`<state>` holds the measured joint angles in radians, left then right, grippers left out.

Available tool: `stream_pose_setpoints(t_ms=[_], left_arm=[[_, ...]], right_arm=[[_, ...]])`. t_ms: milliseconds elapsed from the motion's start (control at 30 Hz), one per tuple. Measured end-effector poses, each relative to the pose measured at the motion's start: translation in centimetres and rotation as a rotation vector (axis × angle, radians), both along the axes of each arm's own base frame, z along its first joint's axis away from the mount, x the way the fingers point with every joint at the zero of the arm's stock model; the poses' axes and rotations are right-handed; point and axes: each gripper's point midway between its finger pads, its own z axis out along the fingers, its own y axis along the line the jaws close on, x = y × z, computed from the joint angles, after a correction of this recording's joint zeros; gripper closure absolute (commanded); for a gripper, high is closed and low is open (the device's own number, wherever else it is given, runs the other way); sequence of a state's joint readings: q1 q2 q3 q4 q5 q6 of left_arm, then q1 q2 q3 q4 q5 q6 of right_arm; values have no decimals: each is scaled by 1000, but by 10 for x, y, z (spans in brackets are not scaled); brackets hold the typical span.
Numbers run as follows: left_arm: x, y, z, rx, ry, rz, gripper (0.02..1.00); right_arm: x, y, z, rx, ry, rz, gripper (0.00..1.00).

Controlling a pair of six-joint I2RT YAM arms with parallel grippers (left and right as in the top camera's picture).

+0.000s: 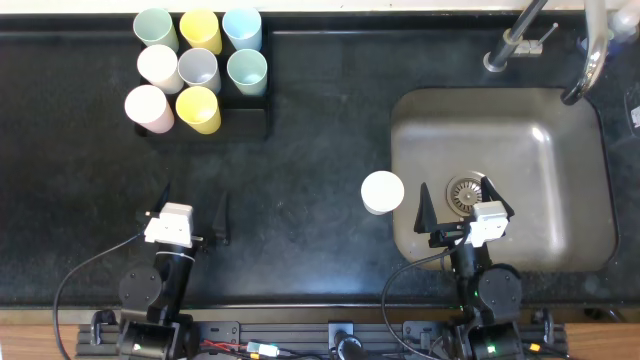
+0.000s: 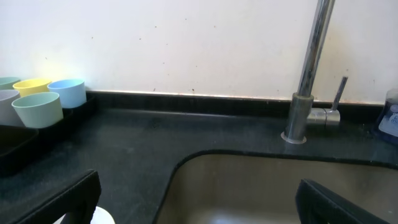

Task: Store Cups

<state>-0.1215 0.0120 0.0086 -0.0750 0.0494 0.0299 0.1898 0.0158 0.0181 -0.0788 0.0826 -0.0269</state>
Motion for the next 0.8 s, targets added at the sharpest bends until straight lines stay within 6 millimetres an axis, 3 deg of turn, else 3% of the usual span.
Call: stream_pose_setpoints(t_ms=[667,800], left_arm=[[0,0,0,0,0,0,18],[0,0,0,0,0,0,18]], right_arm=[[-1,5,1,14,-3,27,3],[-3,7,-2,15,119,39,5]])
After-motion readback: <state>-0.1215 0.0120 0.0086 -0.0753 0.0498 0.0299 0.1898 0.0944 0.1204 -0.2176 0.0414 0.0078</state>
